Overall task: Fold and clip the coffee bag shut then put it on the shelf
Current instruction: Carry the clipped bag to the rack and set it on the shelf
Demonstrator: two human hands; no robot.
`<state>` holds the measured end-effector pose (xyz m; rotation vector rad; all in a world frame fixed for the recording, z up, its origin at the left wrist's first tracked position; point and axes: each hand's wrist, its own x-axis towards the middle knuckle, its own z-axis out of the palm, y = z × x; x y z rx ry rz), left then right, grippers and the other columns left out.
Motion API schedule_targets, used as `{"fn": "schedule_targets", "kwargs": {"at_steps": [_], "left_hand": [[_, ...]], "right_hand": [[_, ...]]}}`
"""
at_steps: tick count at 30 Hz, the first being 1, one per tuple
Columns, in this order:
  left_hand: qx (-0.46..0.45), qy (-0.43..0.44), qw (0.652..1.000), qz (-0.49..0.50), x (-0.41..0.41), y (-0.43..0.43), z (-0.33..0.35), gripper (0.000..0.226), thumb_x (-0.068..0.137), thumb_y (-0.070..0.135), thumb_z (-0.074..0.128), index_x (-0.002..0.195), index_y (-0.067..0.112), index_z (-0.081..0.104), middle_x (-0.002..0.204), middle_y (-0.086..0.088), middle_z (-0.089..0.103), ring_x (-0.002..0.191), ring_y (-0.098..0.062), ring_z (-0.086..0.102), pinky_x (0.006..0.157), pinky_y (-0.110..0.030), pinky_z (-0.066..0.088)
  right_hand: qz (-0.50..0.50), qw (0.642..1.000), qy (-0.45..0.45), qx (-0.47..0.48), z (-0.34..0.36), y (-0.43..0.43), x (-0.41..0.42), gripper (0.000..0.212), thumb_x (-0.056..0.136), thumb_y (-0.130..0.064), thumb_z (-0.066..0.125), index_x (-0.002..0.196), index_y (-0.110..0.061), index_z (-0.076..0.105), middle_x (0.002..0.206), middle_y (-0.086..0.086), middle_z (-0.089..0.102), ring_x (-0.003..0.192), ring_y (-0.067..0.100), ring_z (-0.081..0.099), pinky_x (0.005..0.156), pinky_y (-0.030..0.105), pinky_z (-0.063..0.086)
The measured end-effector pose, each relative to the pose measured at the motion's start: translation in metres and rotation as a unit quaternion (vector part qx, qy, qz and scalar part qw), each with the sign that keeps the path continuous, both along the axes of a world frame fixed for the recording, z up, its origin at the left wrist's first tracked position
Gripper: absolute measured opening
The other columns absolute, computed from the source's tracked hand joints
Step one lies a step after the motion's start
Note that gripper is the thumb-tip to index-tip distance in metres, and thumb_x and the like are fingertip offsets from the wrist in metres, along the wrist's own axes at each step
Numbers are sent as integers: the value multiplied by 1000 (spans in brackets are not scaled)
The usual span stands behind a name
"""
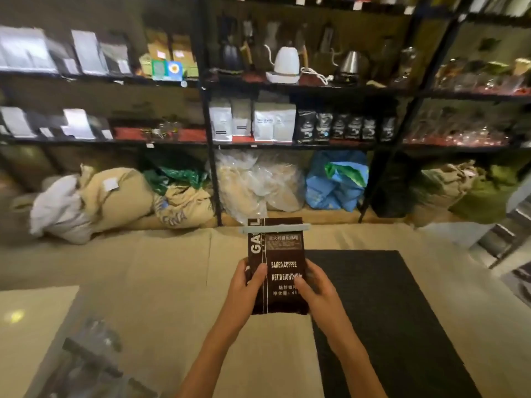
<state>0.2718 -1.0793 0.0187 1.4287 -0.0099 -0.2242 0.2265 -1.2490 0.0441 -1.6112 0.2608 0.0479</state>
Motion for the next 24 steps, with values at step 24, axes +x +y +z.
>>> {"fn": "schedule_targets", "kwargs": {"at_steps": [24], "left_hand": [[40,2,932,360,445,188,31,24,98,26,58,122,25,57,113,2,74,94,-8,74,66,-17,57]], "right_hand": [[302,951,-44,44,2,213,562,38,94,-25,63,124,-45,52,112,-17,61,91,-9,66,60,8,53]]}}
